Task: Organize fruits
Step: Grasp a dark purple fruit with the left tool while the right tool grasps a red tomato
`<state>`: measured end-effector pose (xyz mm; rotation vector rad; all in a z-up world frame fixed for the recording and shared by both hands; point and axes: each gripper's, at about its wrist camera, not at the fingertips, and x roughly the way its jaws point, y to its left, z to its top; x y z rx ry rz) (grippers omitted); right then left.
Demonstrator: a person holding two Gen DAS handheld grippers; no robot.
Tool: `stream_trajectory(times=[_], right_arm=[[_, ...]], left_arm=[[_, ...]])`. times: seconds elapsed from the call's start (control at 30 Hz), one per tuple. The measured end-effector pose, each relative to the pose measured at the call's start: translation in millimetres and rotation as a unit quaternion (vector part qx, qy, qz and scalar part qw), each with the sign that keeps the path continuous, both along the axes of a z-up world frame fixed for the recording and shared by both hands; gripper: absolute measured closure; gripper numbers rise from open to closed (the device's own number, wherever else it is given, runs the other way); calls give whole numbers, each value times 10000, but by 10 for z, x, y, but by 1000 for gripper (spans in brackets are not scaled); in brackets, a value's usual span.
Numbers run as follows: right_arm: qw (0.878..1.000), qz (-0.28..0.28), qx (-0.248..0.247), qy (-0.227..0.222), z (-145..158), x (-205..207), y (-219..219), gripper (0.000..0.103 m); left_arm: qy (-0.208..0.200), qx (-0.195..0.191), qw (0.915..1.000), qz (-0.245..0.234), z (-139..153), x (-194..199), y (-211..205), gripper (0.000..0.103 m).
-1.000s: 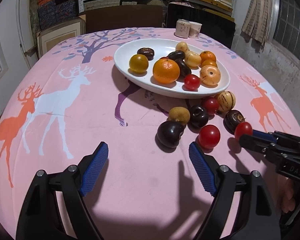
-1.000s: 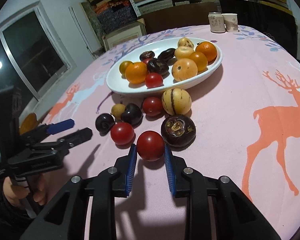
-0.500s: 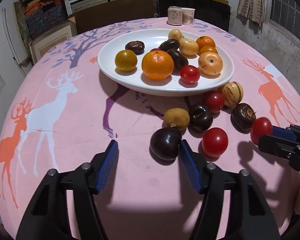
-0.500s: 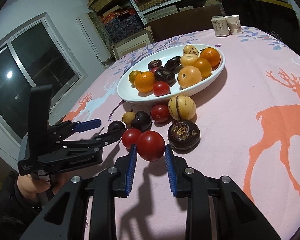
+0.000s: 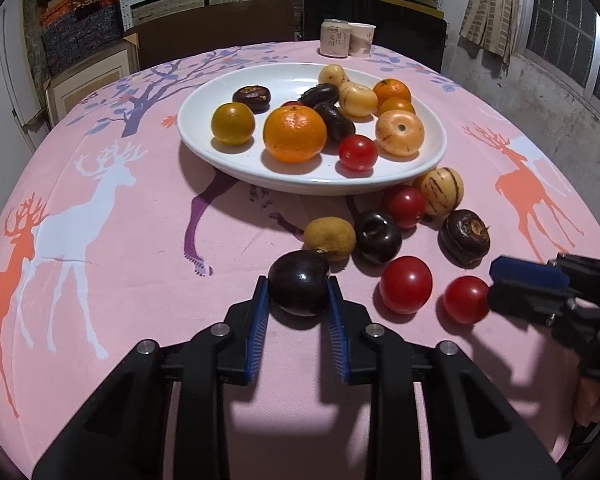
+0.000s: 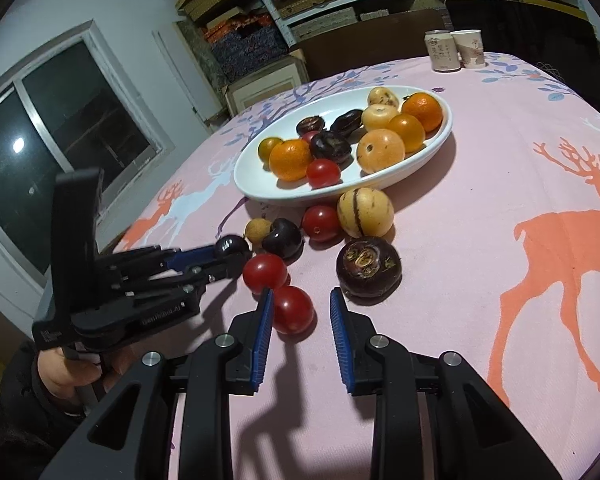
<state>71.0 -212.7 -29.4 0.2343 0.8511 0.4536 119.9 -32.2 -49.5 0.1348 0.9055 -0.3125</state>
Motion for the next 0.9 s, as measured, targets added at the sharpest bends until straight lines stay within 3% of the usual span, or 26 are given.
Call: stream_trajectory(times=[0.1, 0.23, 0.37, 0.9], right_arm=[[9995, 65, -302, 19, -7, -2, 89, 63], [9972, 108, -702, 247, -77, 62, 202, 62], [9948, 98, -995, 200, -65, 98, 304, 61], [9958, -182, -846, 293, -84, 173, 252, 69]], left_arm=[[-8, -182, 9997, 137, 20, 8, 88, 76], [-212, -376, 9988, 218, 88, -43, 153, 76], [-306, -364, 9986, 216, 116, -63, 147, 76], [-175, -470, 9984, 271, 86, -32, 181, 76]])
